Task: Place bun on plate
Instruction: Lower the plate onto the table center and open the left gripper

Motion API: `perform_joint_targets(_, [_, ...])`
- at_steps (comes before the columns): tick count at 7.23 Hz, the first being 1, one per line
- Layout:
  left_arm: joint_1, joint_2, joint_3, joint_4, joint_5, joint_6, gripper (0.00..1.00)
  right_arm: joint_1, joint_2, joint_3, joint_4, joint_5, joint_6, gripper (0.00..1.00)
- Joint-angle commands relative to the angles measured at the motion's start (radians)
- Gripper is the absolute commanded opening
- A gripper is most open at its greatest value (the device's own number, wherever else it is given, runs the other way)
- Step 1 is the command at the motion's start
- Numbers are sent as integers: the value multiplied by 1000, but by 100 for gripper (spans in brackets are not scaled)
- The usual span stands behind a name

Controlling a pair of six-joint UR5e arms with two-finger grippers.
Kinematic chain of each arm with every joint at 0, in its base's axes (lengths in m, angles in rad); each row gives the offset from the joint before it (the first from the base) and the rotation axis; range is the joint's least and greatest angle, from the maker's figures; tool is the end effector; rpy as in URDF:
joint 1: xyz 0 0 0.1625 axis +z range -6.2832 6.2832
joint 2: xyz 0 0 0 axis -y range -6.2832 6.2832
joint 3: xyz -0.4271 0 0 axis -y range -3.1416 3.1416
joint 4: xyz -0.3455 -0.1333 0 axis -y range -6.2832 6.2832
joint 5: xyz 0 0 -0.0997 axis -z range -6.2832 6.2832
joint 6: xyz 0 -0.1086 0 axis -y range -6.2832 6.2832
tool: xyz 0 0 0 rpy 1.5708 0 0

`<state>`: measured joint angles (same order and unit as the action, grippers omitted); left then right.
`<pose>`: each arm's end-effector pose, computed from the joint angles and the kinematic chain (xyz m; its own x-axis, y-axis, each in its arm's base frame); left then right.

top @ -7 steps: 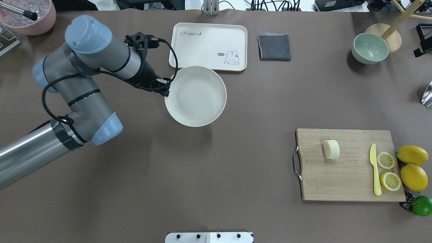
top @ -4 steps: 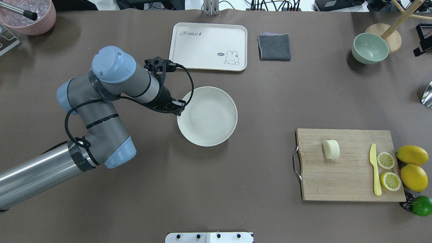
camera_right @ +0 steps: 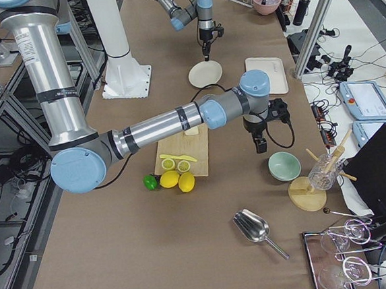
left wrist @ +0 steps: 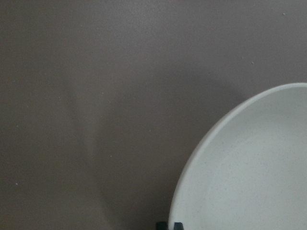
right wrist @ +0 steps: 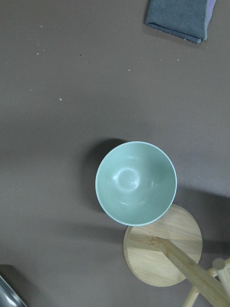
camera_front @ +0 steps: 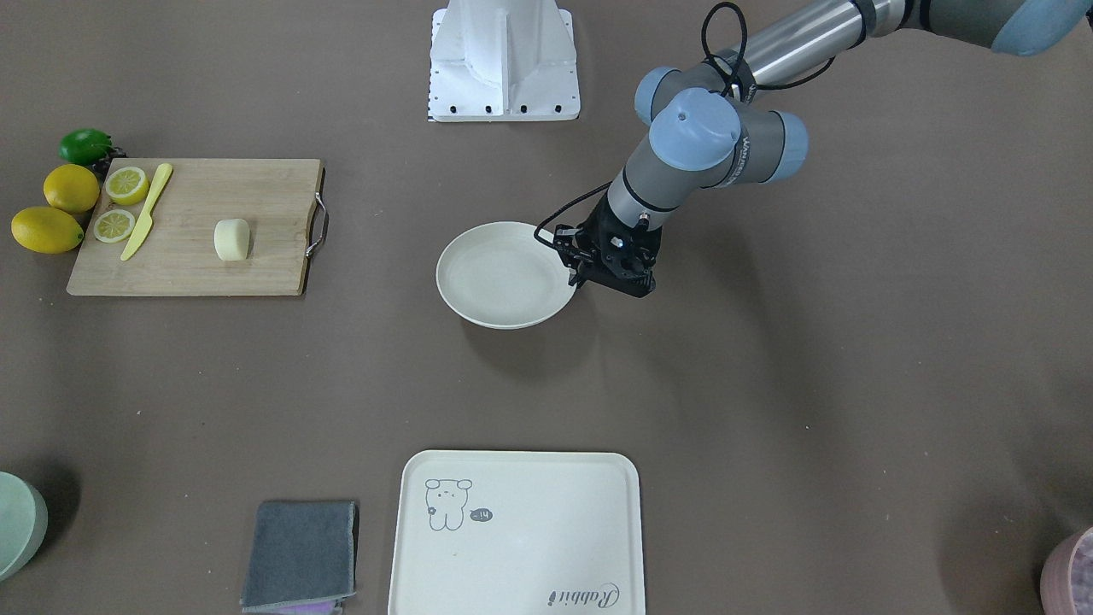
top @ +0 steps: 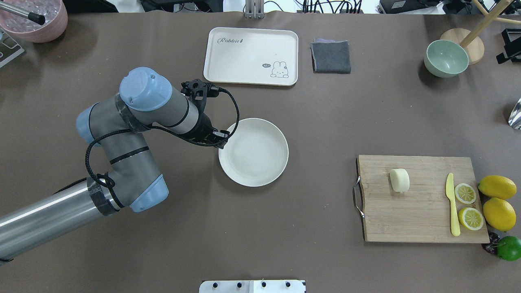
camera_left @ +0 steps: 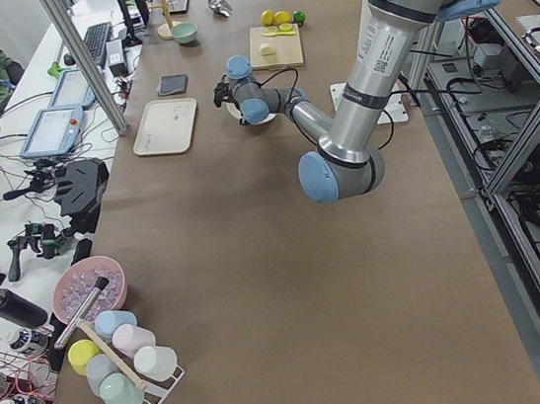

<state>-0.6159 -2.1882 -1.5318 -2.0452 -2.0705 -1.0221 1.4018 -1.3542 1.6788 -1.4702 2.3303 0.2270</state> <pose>0.4989 -0.4527 0.2824 0.4321 0.2551 -0.8650 -0.0681 0.9657 0.2507 -0.0336 -0.5447 0.5000 0.6844 -0.1895 0.7040 -0.0008 0.9654 0.2608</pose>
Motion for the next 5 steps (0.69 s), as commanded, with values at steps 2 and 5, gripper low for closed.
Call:
perform_joint_targets(2, [-71,5,-54,-26,-5,-36,97,-9,20,-4,-7,-44,26,100])
perform_joint_targets(5, [-331,76,-103,-21,-190,76,97,-64,47,-1,-10,-48,58,100])
